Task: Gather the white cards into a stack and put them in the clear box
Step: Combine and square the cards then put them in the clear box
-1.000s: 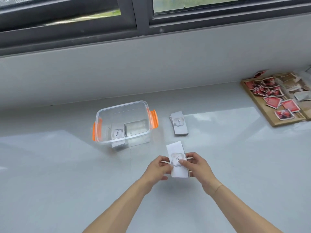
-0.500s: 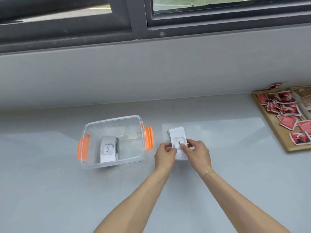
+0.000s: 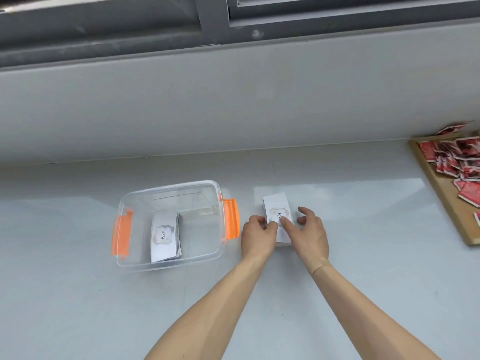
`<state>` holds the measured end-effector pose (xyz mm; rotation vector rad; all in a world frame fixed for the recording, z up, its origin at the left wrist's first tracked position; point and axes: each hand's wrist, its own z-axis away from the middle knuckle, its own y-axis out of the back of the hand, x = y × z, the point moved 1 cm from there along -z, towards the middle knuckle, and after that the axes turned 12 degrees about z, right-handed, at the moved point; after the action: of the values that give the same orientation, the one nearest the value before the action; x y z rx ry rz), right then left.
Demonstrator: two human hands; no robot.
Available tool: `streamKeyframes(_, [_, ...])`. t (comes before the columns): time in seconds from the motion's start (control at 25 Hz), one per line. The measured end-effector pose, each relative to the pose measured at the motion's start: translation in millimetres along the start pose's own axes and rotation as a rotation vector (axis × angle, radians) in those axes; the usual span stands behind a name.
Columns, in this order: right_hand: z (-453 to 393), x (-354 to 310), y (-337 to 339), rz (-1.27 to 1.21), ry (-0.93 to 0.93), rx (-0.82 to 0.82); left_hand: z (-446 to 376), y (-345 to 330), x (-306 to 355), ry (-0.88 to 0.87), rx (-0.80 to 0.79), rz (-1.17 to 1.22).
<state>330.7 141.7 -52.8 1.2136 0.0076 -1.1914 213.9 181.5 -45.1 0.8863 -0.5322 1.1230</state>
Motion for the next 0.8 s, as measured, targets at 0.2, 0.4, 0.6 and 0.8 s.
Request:
streamKeyframes(0.2, [-5.7, -8.0, 1.6, 0.1, -0.055, -0.12, 4.5, -4.5, 4.3, 0.007, -0.014, 0.008])
streamKeyframes(0.4, [4.1, -7.1, 5.9, -0.045, -0.12, -0.233, 23.2, 7.2, 4.1, 0.183, -0.1, 0.236])
streamKeyframes(0.6, [46.3, 7.1, 7.1, -0.201, -0.08, -0.285, 61.1, 28.5, -22.3, 0.302, -0.238, 0.371])
streamKeyframes(0.8, [105.3, 28.3, -1.6, -0.035, 0.048, -0.29, 100.7, 58.0, -64.6, 0.241, -0.283, 0.246])
